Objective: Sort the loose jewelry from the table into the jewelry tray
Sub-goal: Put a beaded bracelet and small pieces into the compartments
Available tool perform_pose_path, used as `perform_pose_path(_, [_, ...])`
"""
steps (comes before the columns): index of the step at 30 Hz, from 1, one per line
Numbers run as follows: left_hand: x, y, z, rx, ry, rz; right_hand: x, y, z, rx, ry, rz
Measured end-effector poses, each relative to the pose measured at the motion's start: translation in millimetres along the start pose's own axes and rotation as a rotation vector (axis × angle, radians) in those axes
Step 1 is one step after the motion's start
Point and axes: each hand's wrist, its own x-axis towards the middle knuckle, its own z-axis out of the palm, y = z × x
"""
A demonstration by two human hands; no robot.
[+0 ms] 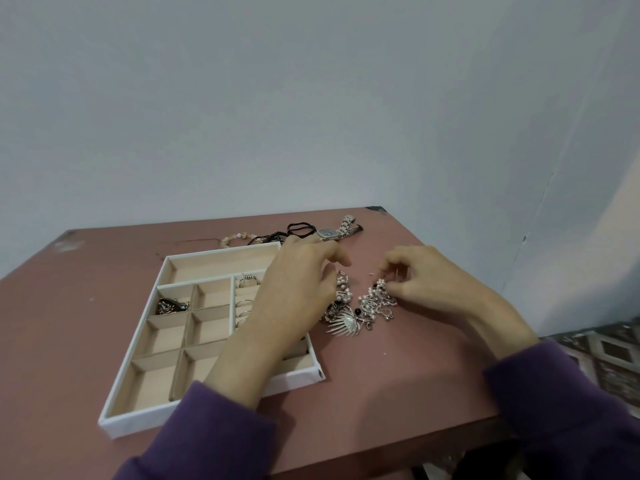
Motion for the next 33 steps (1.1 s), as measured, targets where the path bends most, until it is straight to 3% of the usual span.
perform_pose_path(5, [0,-1,0,0.005,-0.003,-0.003,0,-1,1,0.125,0.052,0.040])
perform_pose_path(9, [0,-1,1,0.008,-0.003,-0.003,-3,-6,-4,0.476,0.139,0.066])
perform_pose_path(17, [1,-1,2,0.000,-0.013,-0.015,1,-9,-9,0.822,0.260,0.070])
perform_pose_path(27, [8,13,2,0.051,-0.118,-0.031,7,-4,-6,0.819,0.454,0.187])
perform_pose_path(33, [34,17,0,0.206,-0.361,-0.076,9,-1,-3,0.785,0.480,0.219])
